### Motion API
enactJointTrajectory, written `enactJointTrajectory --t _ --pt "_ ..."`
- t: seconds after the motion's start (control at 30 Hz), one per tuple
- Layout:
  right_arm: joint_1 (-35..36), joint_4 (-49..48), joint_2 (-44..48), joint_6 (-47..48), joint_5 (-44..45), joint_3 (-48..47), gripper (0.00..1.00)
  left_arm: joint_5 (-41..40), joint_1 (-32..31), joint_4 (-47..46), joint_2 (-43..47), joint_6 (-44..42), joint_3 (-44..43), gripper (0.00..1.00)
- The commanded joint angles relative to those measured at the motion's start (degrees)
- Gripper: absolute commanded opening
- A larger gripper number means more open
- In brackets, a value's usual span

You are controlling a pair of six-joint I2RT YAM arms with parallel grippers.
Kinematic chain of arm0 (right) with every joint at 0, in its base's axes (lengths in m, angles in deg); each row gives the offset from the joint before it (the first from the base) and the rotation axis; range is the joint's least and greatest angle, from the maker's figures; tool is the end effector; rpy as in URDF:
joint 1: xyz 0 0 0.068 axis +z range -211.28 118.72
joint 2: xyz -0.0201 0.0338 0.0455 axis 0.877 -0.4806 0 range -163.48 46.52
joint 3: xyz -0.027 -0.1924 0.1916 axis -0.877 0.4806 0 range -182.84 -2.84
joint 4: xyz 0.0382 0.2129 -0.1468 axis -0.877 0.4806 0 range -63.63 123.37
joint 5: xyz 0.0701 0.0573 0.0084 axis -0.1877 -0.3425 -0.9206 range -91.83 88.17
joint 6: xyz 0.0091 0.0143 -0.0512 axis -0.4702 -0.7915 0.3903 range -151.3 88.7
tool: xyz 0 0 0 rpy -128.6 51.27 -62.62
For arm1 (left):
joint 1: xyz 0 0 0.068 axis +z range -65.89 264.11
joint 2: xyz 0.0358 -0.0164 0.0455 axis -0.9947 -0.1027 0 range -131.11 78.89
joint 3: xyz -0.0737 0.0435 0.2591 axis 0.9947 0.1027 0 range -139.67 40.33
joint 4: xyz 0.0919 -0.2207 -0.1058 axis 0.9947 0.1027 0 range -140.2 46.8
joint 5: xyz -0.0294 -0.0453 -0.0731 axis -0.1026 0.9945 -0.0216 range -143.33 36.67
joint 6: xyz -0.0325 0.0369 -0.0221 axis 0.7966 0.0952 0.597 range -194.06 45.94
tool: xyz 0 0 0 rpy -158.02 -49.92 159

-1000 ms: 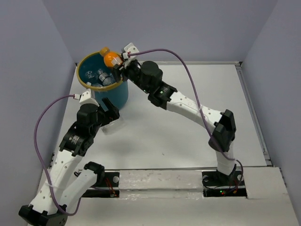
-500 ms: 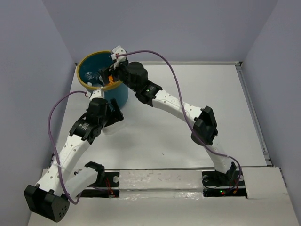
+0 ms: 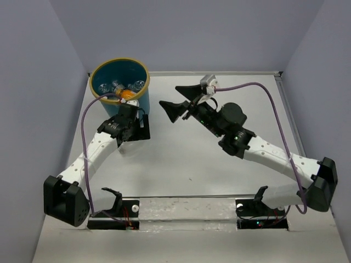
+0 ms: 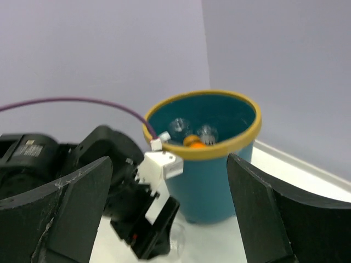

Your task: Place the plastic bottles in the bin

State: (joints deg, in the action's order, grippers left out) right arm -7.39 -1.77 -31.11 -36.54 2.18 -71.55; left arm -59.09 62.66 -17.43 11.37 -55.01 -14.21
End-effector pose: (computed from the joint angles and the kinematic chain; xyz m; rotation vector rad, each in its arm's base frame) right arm 0.1895 0.2555 0.4287 -0.4698 1.1923 0.8500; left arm 0.2317 -0.0873 0.2825 0.0012 2.3753 -0.2221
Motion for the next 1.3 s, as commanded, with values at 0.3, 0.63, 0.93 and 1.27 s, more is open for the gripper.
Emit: enactJointTrajectory --t 0.3,0.63,0.93,1.27 --pt "-0.2 1.2 28.0 -4.8 6.0 22.4 0.89 -9.7 -7.7 3.3 -16.8 -6.1 -6.6 0.99" --pt "-0.2 8.3 37.6 -8.8 3.0 27.5 0.88 -22.4 -13.2 3.3 -22.8 0.4 -5.1 0.99" --pt "-0.2 5.9 36.4 -18.9 3.1 35.1 0.85 -19.7 -23.1 -1.4 -8.4 2.7 -5.9 0.98" --pt "-0.2 -4.4 15.9 -43.1 11.3 40.6 0.88 -15.8 -23.5 -5.0 19.6 7.8 -8.9 0.99"
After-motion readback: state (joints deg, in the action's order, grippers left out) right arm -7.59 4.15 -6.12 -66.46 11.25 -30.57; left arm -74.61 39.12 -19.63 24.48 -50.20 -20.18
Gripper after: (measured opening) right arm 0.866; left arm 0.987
